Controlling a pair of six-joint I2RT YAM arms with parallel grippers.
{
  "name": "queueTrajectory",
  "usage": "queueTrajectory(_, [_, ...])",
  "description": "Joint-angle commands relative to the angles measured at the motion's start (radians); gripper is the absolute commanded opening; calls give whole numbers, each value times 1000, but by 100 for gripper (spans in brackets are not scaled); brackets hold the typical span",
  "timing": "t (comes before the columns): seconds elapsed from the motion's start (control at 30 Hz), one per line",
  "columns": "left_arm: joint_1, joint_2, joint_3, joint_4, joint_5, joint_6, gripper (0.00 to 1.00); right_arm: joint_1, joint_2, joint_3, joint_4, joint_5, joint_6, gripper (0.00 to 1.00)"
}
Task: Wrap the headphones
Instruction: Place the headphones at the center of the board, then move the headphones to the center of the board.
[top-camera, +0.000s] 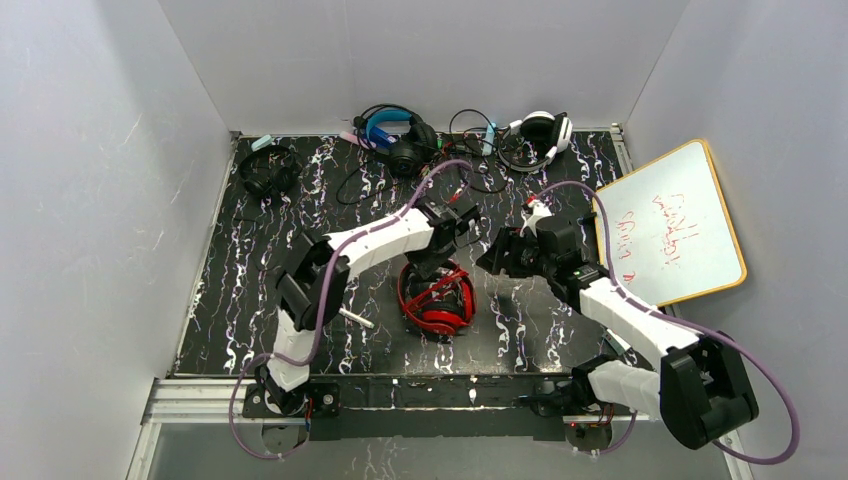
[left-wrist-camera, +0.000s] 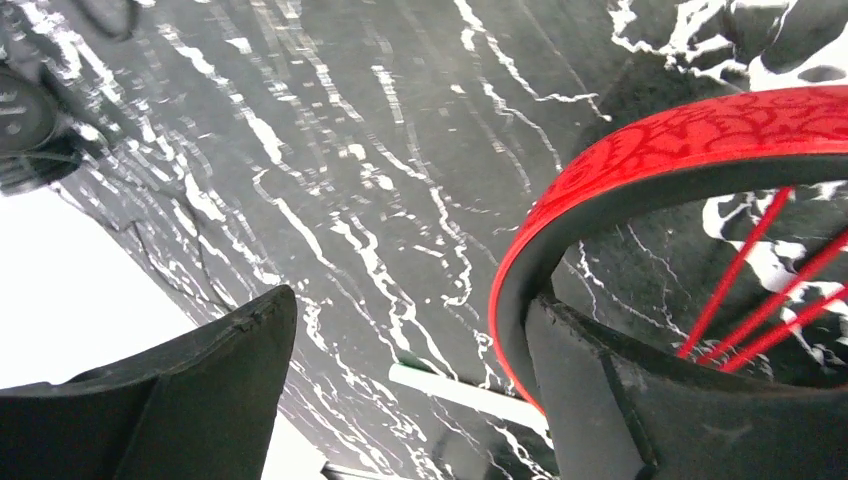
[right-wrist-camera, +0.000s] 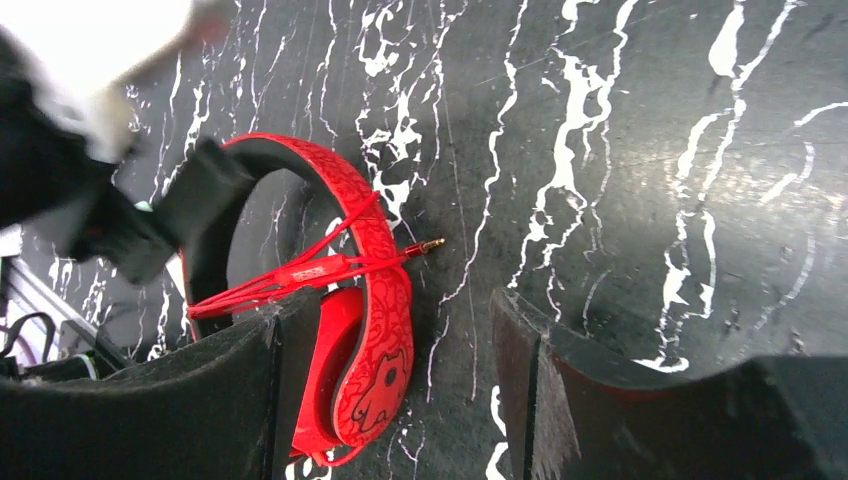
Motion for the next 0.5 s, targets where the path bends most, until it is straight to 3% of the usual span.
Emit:
queueTrajectory(0.0, [-13,-173,130,-125,-106,-186,76,-8,-80,59,-88,96,-36,71])
queueTrajectory(0.1, [-31,-216,172,-171,-49,-402,74,-8,-118,73,-129,177,-39,71])
queueTrajectory(0.27, [-66,-281,119,-119,-47,-482,85,-9,-132,123,-190,201,-69,72])
queueTrajectory(0.33, [-68,-275,140,-134,-30,-507,82,-10,-134,142,-210,202,-74,73])
queueTrajectory(0.47, [-105,-369,35,67,117,-615,72,-10,-156,164,-267,355,-28,74])
